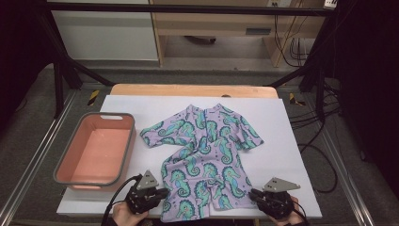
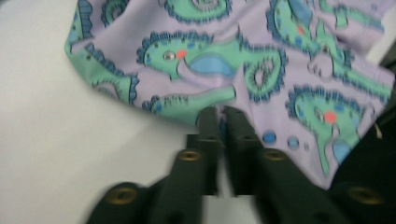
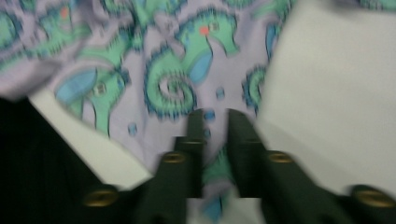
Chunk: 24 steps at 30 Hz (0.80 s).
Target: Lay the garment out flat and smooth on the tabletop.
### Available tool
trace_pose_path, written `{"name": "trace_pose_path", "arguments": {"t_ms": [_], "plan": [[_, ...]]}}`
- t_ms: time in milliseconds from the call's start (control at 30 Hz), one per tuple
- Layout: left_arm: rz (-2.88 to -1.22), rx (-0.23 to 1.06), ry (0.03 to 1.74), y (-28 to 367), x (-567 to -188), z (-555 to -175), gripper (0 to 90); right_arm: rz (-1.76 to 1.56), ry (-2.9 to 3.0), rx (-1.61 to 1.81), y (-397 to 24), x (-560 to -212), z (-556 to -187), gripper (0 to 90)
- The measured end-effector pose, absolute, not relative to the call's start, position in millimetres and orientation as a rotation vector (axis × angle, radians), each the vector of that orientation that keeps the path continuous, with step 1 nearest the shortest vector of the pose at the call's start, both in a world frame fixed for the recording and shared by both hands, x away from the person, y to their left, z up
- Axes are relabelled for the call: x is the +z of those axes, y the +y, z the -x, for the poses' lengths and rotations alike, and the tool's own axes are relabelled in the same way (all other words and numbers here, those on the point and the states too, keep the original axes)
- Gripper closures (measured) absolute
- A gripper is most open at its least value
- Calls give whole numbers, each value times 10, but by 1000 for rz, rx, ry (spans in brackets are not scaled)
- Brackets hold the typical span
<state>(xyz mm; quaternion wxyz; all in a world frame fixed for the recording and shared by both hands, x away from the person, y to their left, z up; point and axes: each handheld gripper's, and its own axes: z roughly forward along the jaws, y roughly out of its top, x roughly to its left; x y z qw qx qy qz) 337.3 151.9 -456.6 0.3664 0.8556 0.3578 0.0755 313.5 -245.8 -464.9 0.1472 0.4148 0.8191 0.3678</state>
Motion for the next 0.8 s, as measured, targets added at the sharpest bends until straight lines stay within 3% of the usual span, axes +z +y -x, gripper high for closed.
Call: {"name": "trace_pose_path", "arguments": {"t_ms": [67, 133, 233, 333, 367, 467, 533, 667, 800], "plan": [[-2195, 210, 928, 1427, -4596, -3422, 562, -1143, 2340, 1087, -2360, -4644, -3216, 533], [-2204, 211, 938, 1356, -4648, -3458, 511, -1103, 2329, 1091, -2265, -4651, -3322, 452], [-2208, 222, 941, 1339, -4717, -3459, 504, -1118, 2345, 1078, -2169, -4696, -3472, 410], [-2214, 203, 937, 1354, -4709, -3443, 604, -1159, 2288, 989, -2197, -4754, -3548, 414], [-2219, 207, 933, 1350, -4712, -3435, 646, -1184, 2277, 979, -2230, -4765, -3558, 431], [-2269, 222, 901, 1333, -4694, -3420, 794, -1252, 2288, 986, -2328, -4802, -3556, 625], [-2289, 210, 889, 1341, -4678, -3414, 873, -1238, 2313, 998, -2313, -4794, -3521, 849], [-2322, 193, 872, 1495, -4611, -3355, 887, -1221, 2361, 926, -2287, -4723, -3416, 890], [-2289, 87, 858, 1695, -4517, -3281, 885, -1280, 2374, 952, -2446, -4679, -3182, 885]]}}
